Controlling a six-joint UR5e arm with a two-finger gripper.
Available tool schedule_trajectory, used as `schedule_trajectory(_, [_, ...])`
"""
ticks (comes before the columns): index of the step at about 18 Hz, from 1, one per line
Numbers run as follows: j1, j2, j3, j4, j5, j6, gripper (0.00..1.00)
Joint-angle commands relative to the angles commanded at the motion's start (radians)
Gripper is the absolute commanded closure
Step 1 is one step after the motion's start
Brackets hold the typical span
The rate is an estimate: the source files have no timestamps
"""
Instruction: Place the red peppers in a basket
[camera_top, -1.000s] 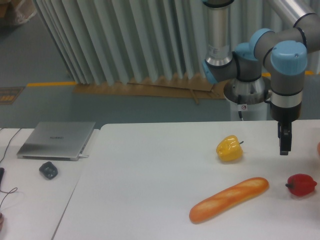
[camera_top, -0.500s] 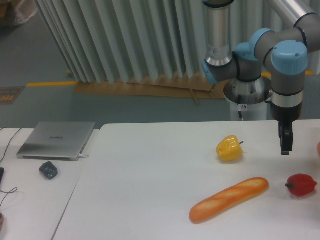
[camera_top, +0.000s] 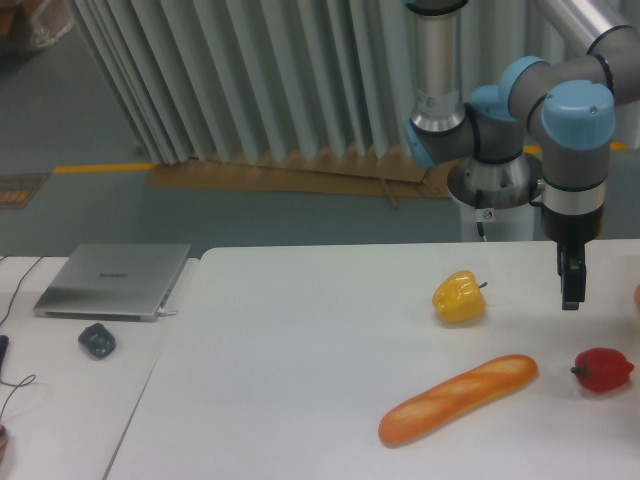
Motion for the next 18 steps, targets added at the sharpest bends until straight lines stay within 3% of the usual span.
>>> schedule_trajectory(10, [-0.002, -0.015, 0.002, 0.005, -0.012, 0.000, 0.00])
schedule_trajectory(14, [-0.002, -0.043, 0.000, 0.044, -0.006, -0.002, 0.00])
schedule_trajectory(18, [0.008, -0.043, 0.000, 0.044, -0.011, -0.100, 0.00])
